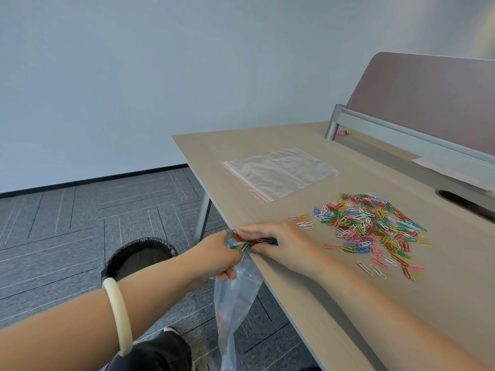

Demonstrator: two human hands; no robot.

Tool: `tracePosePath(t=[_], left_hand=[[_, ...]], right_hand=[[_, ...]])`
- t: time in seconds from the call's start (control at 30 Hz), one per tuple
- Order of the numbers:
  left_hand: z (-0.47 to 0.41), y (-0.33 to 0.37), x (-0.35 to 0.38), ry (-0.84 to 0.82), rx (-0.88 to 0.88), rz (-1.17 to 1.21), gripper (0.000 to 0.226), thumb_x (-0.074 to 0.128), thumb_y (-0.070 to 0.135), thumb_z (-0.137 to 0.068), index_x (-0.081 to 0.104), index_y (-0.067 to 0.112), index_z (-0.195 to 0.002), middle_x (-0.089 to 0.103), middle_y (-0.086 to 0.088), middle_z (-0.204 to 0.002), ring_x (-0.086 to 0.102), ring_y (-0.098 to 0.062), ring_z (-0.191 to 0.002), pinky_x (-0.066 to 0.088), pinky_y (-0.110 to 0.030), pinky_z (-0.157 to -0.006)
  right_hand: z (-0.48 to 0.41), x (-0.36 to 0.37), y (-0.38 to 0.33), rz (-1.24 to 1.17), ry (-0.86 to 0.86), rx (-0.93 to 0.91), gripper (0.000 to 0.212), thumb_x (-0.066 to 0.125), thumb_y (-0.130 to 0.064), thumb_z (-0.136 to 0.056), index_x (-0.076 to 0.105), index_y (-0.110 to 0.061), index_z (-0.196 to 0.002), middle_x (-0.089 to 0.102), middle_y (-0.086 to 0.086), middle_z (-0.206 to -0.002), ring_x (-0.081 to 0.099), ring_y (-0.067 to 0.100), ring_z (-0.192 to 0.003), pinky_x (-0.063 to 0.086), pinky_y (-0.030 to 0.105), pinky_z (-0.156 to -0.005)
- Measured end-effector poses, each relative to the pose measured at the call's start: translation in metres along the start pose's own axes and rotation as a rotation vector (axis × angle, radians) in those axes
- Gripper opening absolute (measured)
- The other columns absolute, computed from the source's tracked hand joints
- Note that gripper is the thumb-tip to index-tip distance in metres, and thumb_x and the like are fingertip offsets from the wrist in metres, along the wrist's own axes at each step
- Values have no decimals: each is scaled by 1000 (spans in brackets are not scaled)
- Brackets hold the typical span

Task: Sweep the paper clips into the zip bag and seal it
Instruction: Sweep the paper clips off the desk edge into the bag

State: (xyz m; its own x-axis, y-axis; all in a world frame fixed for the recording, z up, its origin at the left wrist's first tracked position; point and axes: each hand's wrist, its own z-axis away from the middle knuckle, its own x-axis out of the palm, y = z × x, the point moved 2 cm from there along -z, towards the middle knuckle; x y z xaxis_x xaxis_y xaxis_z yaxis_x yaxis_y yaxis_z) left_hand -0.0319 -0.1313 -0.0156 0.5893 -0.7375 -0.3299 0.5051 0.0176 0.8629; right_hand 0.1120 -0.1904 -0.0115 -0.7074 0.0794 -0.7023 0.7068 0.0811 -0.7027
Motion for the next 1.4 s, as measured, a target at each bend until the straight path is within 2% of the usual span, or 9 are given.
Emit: tracePosePath(t=[0.13, 0.27, 0.4, 0.53, 0.67, 0.83, 1.0, 1.13, 1.4], left_hand=[[-2, -5, -1, 15, -17, -8, 63, 45, 6, -87, 23, 16, -145, 58, -5, -56, 45, -5, -33, 38, -14, -40], [0, -6, -2, 16, -12, -3, 69, 45, 5, -87, 14, 15, -149, 59, -6, -53, 43, -8, -36, 38, -17, -43], [-1, -8, -2, 5, -8, 0, 69, 44, 5, -87, 16, 18, -149, 59, -6, -53, 43, -7, -34, 35, -16, -40], [0, -7, -1, -1, -7, -12, 71, 43, 5, -87, 14, 19, -150, 59, -6, -55, 44, -6, -33, 36, -15, -38], [3, -3, 0, 6, 2, 6, 68, 42, 3, -88, 16, 17, -149, 57, -7, -59, 47, -2, -28, 38, -14, -36], [3, 0, 0, 7, 36, 18, 47, 44, 4, -89, 40, 18, -134, 53, -3, -59, 46, 0, -27, 37, -12, -36], [1, -4, -1, 15, 8, 10, 63, 44, 5, -88, 24, 19, -146, 57, -6, -54, 44, -3, -29, 38, -13, -39], [0, -6, -1, 16, -4, 14, 70, 44, 5, -87, 14, 17, -149, 58, -6, -53, 45, -3, -30, 39, -14, -39], [4, -3, 1, 16, 6, 26, 68, 43, 2, -88, 16, 13, -149, 57, -8, -59, 47, -2, -27, 39, -13, -36]], right_hand=[[0, 3, -8, -75, 5, 8, 45, 62, -3, -83, 59, -23, -122, 67, -8, -113, 54, -21, -96, 37, 2, -90], [7, -30, -2, 161, 44, 49, 49, 73, -37, -74, 57, -37, -120, 53, -26, -115, 45, -8, -112, 34, 16, -98], [16, -43, 11, 379, -105, 133, 70, 74, -57, -62, 51, -39, -126, 44, -22, -100, 39, 6, -104, 34, 25, -91], [10, -32, 10, 403, -51, 64, 48, 71, -48, -72, 61, -37, -117, 55, -11, -93, 43, -4, -79, 26, 11, -69], [1, -17, 10, 294, 12, -13, 28, 69, -29, -79, 69, -28, -108, 51, -12, -81, 46, -5, -66, 32, 9, -64], [-7, 1, 0, 297, 30, -135, 24, 67, -21, -81, 70, -24, -105, 56, -5, -87, 49, -4, -69, 33, 15, -66], [1, -24, 2, 116, 111, -22, 30, 66, -18, -83, 65, -24, -112, 54, -7, -96, 56, 6, -84, 42, 12, -77], [12, -43, 16, 251, 107, 93, 29, 71, -30, -78, 68, -29, -107, 51, -11, -83, 51, -3, -75, 38, 14, -70], [0, -8, 10, 226, 170, -31, 10, 71, -24, -77, 74, -21, -87, 53, -11, -71, 48, -4, -66, 34, 15, -62]])
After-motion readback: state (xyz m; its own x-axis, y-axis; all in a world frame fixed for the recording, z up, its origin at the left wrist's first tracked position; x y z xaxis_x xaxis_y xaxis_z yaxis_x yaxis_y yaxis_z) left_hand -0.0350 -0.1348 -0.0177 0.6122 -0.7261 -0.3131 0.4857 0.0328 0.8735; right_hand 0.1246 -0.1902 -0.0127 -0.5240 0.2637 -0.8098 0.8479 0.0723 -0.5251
